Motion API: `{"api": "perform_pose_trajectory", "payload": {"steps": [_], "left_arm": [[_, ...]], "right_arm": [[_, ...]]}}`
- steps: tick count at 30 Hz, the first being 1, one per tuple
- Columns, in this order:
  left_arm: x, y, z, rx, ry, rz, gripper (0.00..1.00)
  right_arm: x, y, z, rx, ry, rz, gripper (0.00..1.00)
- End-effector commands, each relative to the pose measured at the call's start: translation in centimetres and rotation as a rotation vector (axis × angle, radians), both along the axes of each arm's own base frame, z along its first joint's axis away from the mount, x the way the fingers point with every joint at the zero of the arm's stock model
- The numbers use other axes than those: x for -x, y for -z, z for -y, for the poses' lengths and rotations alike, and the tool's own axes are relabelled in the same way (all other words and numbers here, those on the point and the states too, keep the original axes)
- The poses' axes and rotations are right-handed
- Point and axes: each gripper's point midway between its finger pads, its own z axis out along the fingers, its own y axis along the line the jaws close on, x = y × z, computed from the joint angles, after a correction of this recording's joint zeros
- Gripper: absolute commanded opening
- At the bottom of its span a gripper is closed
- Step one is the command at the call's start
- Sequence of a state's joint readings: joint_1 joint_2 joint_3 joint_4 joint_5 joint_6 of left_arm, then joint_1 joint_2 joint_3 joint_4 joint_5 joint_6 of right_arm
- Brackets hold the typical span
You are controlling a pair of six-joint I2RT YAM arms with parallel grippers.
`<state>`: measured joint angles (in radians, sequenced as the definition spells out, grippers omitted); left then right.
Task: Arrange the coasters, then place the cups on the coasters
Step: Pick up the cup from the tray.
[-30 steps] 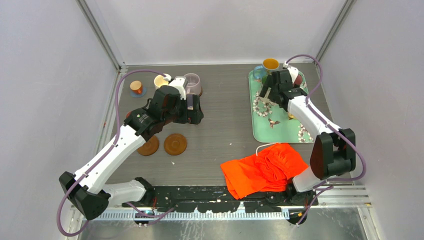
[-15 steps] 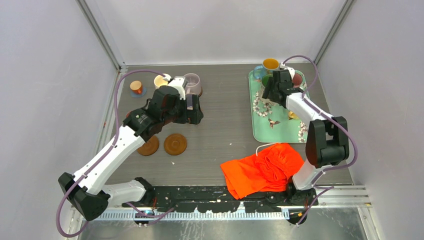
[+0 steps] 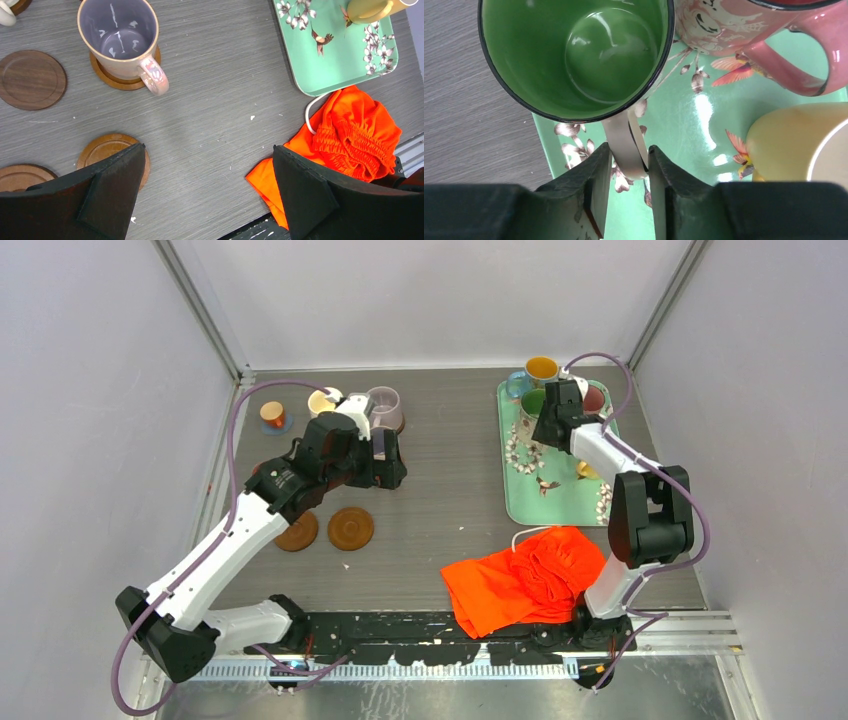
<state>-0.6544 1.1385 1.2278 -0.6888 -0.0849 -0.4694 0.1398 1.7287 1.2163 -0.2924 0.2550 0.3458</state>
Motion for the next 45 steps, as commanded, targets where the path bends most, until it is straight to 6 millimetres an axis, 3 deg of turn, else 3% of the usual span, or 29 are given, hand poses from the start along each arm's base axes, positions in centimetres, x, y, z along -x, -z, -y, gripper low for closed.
{"api": "perform_pose_trajectory", "payload": {"steps": [1, 8, 15, 28, 35, 45], "left_arm": [[0.1, -1.2, 0.6, 0.047, 0.014, 0.029, 1.00], [0.0, -0.9, 1.0, 0.057, 0.023, 0.019, 1.00], [-0.1, -0.7, 1.5, 0.071, 0.033, 0.011, 1.00], [-0.6, 0.5, 3.2, 0.084, 0.055, -0.020, 1.00], [-0.7, 1.1, 4.3, 0.082, 0.071, -0.030, 1.00], [-0.7, 2.0, 5.9, 0.077, 0.090, -0.045, 1.00]], "right_arm": [[-1.3, -1.8, -0.9, -0.050, 0.003, 0.066, 0.34], [-0.4, -1.4, -1.6, -0.047, 0.003, 0.042, 0.14], [0.8, -1.7, -2.1, -0.040, 0.037, -0.010, 0.07], [6.6, -1.4, -5.7, -0.032, 0.054, -0.086, 0.07], [9.2, -1.6, -5.9, -0.040, 0.084, -0.084, 0.08], [11.2, -1.5, -5.5, -0.016, 0.175, -0.047, 0.08]]}}
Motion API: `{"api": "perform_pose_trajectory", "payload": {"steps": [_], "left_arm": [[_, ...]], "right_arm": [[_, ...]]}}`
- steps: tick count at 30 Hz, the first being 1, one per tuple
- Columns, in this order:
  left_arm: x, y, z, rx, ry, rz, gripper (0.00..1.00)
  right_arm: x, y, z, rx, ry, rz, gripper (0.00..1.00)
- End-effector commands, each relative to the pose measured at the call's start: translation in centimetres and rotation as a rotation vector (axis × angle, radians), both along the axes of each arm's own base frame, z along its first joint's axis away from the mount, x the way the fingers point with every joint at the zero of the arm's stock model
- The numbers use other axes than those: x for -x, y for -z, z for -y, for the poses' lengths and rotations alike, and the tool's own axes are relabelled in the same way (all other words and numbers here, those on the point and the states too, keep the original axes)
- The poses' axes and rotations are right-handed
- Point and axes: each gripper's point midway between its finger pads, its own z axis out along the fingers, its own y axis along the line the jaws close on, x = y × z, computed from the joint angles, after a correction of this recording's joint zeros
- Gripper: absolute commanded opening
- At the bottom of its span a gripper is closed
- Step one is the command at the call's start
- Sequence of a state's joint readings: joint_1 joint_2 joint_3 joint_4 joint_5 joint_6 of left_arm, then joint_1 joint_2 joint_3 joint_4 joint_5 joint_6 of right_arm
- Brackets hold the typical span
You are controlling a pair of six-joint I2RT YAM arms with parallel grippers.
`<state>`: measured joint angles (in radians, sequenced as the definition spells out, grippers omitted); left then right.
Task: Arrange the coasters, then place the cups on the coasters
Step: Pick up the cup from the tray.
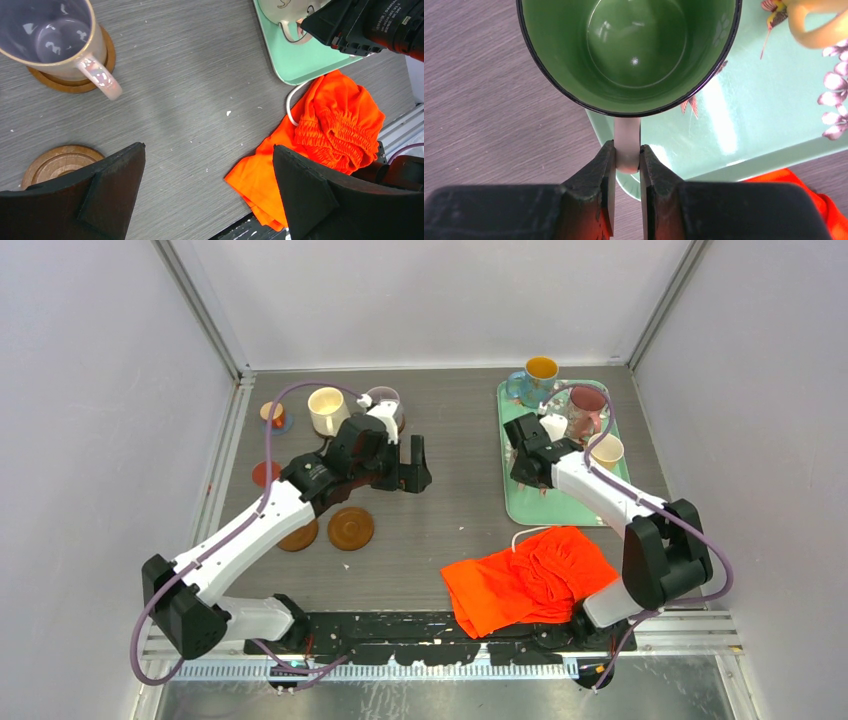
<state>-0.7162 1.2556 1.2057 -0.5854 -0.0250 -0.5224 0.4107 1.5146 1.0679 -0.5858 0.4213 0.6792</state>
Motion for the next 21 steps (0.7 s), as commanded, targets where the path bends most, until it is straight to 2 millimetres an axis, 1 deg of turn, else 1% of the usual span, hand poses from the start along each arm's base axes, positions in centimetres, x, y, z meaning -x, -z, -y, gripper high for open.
{"api": "perform_pose_trajectory", "payload": {"steps": [1, 5, 8, 12, 14, 18, 19, 21], "left_arm": [[-0.4, -0.8, 1.4, 0.038, 0.011, 0.029, 1.00], [-0.4, -0.6, 1.9, 0.035, 0.018, 0.027, 1.00], [-0.3, -0.5, 2.1, 0.033, 0.023, 0.028, 1.00], [-0.3, -0.5, 2.1, 0.029, 0.022, 0.028, 1.00], [-0.2, -0.4, 2.1, 0.027, 0.021, 0.027, 1.00], [-0.1, -0.1, 2.1, 0.022, 0.023, 0.023, 1.00], [-0.1, 0.0, 2.2, 0.020, 0.025, 0.020, 1.00], [0.0, 0.2, 2.2, 0.017, 0.026, 0.018, 1.00]], "right_arm": [[0.5, -1.8, 1.0, 0.031, 0.117, 0.088, 0.08], [0.5, -1.9, 1.8, 0.071, 0.178, 0.127, 0.05], [-0.2, -2.6, 2.2, 0.079, 0.215, 0.169, 0.07], [-1.2, -3.3, 1.5, 0.050, 0.223, 0.197, 0.11], [-1.8, -3.2, 1.0, 0.029, 0.218, 0.195, 0.12], [-2.5, -2.6, -0.1, 0.005, 0.198, 0.171, 0.20], [-2.6, -2.7, -0.3, -0.003, 0.194, 0.168, 0.24], [-2.6, -2.9, -0.5, -0.012, 0.187, 0.170, 0.29]]}}
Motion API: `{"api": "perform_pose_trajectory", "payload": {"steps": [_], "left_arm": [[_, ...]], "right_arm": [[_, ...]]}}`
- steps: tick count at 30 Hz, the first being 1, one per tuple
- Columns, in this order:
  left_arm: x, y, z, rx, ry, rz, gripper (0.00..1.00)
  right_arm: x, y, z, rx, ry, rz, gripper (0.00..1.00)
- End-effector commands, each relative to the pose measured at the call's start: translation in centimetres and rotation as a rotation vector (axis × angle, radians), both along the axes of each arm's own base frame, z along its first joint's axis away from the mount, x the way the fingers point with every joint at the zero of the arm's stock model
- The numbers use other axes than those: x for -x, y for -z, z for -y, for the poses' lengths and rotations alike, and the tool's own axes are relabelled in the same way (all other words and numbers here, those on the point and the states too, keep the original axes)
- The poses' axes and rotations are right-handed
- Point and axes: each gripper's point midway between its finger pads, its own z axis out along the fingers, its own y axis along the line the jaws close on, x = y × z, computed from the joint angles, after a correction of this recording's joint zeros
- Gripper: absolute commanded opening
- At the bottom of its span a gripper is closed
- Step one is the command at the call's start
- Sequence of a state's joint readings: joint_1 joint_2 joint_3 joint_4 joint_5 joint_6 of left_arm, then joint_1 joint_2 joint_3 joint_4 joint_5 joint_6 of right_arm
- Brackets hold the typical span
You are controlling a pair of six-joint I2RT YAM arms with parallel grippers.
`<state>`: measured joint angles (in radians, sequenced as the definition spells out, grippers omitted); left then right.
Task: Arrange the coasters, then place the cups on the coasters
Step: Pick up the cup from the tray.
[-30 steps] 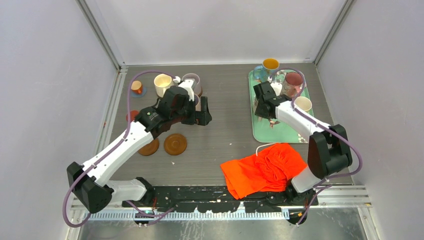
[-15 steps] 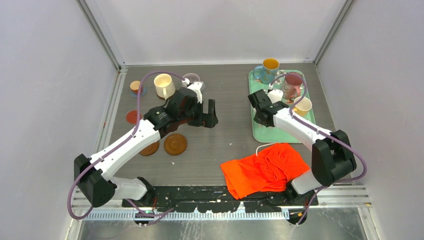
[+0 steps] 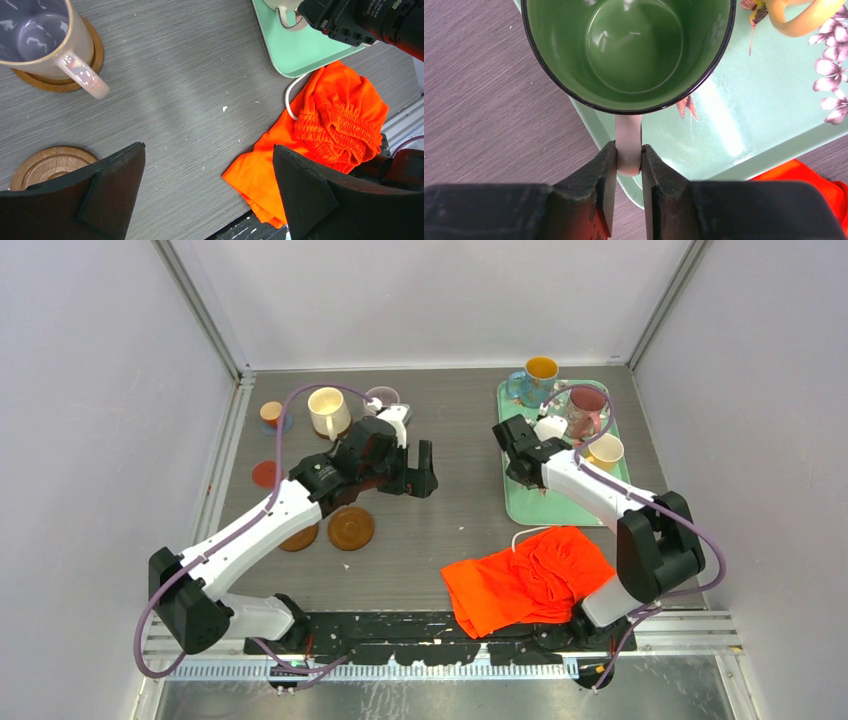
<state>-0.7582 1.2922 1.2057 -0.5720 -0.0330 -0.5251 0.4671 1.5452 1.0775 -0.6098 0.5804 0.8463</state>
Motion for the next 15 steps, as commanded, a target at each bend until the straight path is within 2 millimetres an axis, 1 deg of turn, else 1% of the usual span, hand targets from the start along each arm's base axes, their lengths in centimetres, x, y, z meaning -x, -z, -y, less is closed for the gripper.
{"api": "perform_pose_trajectory", "payload": {"steps": [1, 6, 8, 11, 15], "left_arm": [[-0.5, -0.7, 0.8, 0.035, -0.007, 0.032, 1.00], [-0.5, 0.1, 1.5, 0.030, 0.001, 0.019, 1.00], [-0.5, 0.4, 2.0, 0.025, 0.008, 0.015, 1.00], [-0.5, 0.8, 2.8, 0.013, 0.013, 0.014, 1.00], [-0.7, 1.6, 4.3, -0.006, 0.023, 0.012, 1.00]], "right_arm": [[-2.4, -3.2, -0.8, -0.057, 0.027, 0.118, 0.33], [-1.6, -4.4, -0.7, -0.069, 0.003, 0.123, 0.53], [-1.2, -5.3, -0.6, -0.076, -0.005, 0.135, 0.60], [-0.5, -7.2, 0.1, -0.070, -0.007, 0.170, 0.70], [0.9, -10.6, 2.2, -0.016, 0.017, 0.234, 0.82]]}}
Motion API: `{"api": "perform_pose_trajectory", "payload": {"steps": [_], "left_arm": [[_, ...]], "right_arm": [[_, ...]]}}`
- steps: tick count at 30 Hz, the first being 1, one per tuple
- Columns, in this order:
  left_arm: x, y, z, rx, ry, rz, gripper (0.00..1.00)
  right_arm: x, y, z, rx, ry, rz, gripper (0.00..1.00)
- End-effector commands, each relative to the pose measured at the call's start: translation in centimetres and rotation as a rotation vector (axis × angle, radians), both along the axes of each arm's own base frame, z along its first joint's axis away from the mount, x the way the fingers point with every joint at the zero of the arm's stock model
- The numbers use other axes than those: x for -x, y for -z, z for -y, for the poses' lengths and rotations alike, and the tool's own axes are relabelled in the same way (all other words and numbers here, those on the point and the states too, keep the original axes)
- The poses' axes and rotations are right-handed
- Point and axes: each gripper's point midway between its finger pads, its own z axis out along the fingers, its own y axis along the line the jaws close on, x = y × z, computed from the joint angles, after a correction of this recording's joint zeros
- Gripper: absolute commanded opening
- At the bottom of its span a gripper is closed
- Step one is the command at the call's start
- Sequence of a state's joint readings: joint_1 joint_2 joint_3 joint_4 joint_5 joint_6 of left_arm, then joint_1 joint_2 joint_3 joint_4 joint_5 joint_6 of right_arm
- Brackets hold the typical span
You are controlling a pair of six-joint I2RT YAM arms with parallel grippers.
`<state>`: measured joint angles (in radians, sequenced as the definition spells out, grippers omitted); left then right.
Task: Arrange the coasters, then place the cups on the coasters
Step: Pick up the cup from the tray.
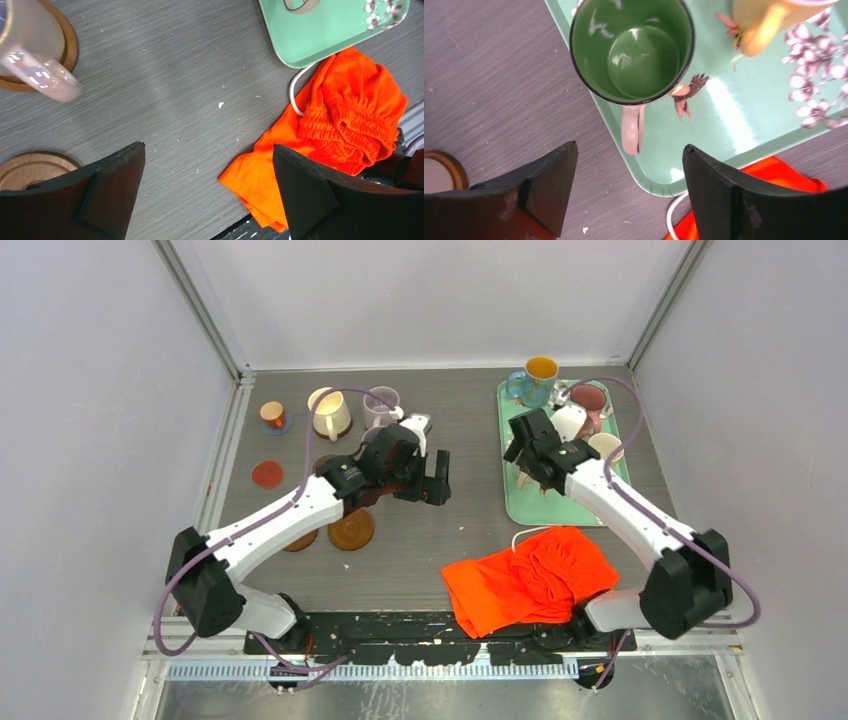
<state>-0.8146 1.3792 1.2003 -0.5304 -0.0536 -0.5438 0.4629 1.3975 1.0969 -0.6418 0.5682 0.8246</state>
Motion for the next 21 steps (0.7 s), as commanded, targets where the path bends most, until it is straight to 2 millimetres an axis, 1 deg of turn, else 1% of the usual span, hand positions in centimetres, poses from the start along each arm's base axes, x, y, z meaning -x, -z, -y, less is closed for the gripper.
{"api": "perform_pose_trajectory", "payload": {"steps": [1, 3, 5, 6, 8, 10, 12, 16, 21], "left_arm": [[-1.0, -0.8, 2.4, 0.023, 0.001, 0.045, 1.00], [-1.0, -0.4, 3.5, 0.016, 0.013, 0.042, 1.00], [-1.1, 0.1, 4.6, 0.009, 0.026, 0.037, 1.00], [-1.1, 0.4, 5.2, 0.005, 0.032, 0.034, 1.00], [-1.2, 1.1, 6.8, -0.011, 0.054, 0.030, 1.00], [-1.2, 1.2, 8.1, -0.021, 0.073, 0.033, 1.00], [-1.2, 2.2, 9.5, -0.052, 0.091, 0.026, 1.00], [-1.6, 3.1, 12.2, -0.077, 0.107, 0.035, 1.00], [-2.9, 4.5, 15.6, -0.114, 0.115, 0.053, 1.00]], "right_arm": [[1.0, -6.3, 2.5, 0.045, 0.043, 0.139, 0.86], [1.9, -8.1, 3.7, 0.067, 0.058, 0.180, 0.92], [2.7, -9.4, 4.6, 0.084, 0.070, 0.207, 0.99], [3.1, -10.0, 5.0, 0.092, 0.071, 0.217, 1.00], [4.0, -11.7, 5.7, 0.090, 0.073, 0.258, 1.00], [4.8, -13.0, 6.3, 0.091, 0.076, 0.289, 1.00], [5.6, -14.4, 6.9, 0.095, 0.084, 0.320, 1.00], [7.4, -17.3, 8.3, 0.094, 0.099, 0.393, 1.00], [9.3, -20.6, 9.1, 0.045, 0.090, 0.491, 1.00]]}}
